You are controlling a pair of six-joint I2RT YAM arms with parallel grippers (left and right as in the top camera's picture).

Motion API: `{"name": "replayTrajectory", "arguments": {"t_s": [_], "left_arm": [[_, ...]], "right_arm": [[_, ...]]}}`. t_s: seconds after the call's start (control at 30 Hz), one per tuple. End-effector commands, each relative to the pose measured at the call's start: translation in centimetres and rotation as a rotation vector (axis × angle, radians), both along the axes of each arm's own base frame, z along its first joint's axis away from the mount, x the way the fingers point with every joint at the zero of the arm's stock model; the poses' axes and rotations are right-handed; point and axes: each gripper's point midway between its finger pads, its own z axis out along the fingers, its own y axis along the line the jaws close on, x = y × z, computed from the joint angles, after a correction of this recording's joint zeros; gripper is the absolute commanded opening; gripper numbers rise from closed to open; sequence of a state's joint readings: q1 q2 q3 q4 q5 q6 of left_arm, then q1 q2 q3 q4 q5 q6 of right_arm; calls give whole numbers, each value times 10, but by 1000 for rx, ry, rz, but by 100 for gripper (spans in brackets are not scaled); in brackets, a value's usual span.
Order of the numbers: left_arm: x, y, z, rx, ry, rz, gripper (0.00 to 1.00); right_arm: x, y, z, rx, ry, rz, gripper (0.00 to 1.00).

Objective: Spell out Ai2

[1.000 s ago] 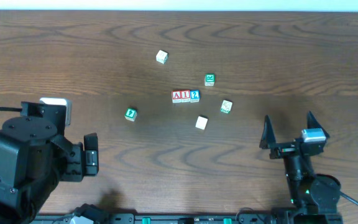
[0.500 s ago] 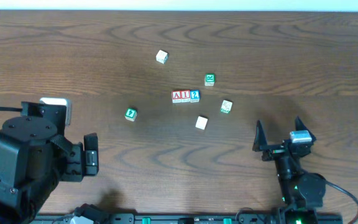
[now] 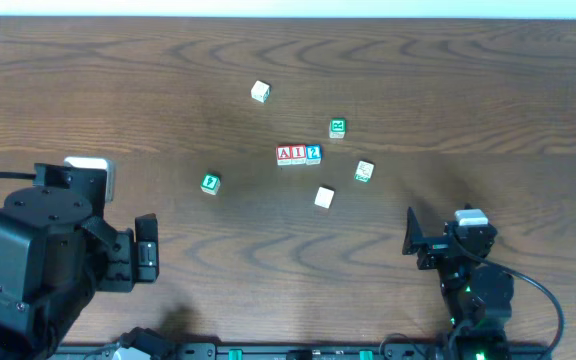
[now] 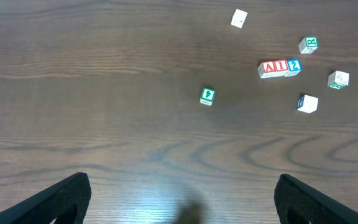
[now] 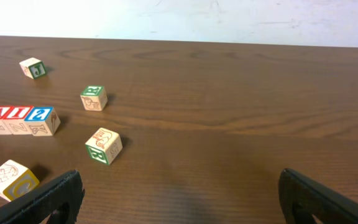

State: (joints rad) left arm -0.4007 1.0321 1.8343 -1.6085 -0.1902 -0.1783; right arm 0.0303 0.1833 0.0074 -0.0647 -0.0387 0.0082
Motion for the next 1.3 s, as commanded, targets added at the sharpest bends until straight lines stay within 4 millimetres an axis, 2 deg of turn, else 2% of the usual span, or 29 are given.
{"name": "replayTrajectory", "arguments": {"t_s": [0.0,0.43,0.57,0.67,0.87,0.97,1.07,1.27], "left_arm": [[-8,3,-4,22,29,-10,95],[-8,4,-1,16,8,-8,95],[-3,4,20,-52,-153,7,95],[-4,12,36,-101,-321,41,95],[-10,25,37,-92,-596,53,95],[-8,16,33,-55,-710,-32,95],[-4,8,21,-5,-795,-105,95],[16,8,-39,8,-814,-89,95]], "right_arm": [[0,-4,-3,9,10,-24,99],[0,-4,-3,9,10,-24,99],[0,-4,-3,9,10,-24,99],[0,-4,-3,9,10,-24,99],[0,-4,-3,9,10,-24,99],[0,-4,-3,9,10,-24,99],[0,-4,-3,9,10,-24,99],[0,-4,-3,9,10,-24,99]]}}
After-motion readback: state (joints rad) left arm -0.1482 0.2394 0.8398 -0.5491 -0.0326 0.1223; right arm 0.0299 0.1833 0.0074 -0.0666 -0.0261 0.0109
